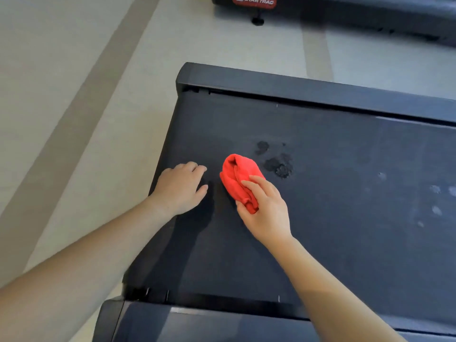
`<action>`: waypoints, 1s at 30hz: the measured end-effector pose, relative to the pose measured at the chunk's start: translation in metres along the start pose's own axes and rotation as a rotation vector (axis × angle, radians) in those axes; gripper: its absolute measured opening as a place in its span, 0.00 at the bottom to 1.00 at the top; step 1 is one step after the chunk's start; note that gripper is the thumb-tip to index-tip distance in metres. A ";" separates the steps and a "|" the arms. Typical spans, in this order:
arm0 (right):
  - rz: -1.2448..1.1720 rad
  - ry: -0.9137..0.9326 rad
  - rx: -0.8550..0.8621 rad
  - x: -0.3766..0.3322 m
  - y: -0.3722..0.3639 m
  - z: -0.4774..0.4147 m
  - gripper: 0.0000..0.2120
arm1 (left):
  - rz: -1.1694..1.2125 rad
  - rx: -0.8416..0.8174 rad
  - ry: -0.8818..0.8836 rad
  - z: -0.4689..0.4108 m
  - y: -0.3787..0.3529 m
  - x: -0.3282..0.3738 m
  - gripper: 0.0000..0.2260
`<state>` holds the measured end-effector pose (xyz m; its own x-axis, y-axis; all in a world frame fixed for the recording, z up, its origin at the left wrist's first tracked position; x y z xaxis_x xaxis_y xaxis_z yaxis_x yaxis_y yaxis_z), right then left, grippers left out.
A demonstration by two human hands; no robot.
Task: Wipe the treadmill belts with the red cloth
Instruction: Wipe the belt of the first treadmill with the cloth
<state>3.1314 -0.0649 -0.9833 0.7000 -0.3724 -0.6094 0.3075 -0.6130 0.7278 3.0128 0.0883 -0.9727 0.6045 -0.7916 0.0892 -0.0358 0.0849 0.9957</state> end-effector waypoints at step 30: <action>0.362 0.165 -0.245 -0.026 -0.092 0.047 0.37 | 0.133 0.106 -0.049 0.049 -0.091 -0.081 0.29</action>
<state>3.0546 -0.0318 -1.0495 0.8773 -0.4044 -0.2584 0.1532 -0.2742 0.9494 2.9282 0.1154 -1.0695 0.5491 -0.8068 0.2183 -0.1978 0.1283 0.9718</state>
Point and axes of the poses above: each hand's wrist, its own z-axis away from the middle knuckle, its own y-axis out of the back of the hand, x = y × z, the point moved 5 cm from there along -z, towards the middle knuckle, and after that the axes turned 12 degrees about x, right-handed, at the moved point
